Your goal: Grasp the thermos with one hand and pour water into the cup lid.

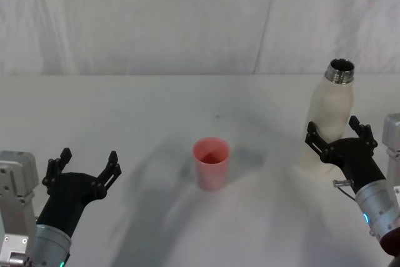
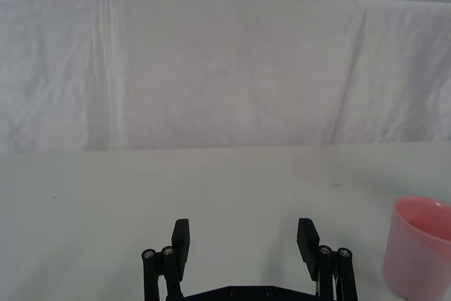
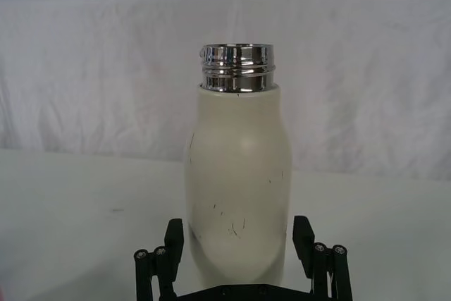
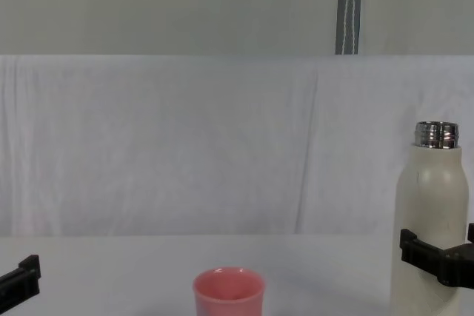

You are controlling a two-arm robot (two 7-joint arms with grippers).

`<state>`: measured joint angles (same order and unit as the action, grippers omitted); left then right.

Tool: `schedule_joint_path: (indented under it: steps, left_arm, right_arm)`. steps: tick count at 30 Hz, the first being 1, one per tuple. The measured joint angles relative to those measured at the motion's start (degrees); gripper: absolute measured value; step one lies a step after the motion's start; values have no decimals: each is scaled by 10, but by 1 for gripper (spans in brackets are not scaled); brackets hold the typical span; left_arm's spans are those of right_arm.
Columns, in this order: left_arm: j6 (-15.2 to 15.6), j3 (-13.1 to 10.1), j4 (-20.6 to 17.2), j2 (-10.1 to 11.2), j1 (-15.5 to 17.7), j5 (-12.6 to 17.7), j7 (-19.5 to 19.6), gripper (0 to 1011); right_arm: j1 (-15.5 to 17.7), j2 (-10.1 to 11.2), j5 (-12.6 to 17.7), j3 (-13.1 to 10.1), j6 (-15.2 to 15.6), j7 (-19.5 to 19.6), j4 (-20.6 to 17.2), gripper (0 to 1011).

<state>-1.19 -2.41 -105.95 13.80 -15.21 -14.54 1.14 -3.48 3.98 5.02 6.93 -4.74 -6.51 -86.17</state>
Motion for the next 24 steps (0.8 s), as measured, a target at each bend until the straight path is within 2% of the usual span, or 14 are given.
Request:
schedule_joint_path:
  steps: [24]
  left_arm:
    - [0,0,0,0,0,0,0,1001]
  right_arm:
    - [-32,-4,1,3,3,-5,33,1001]
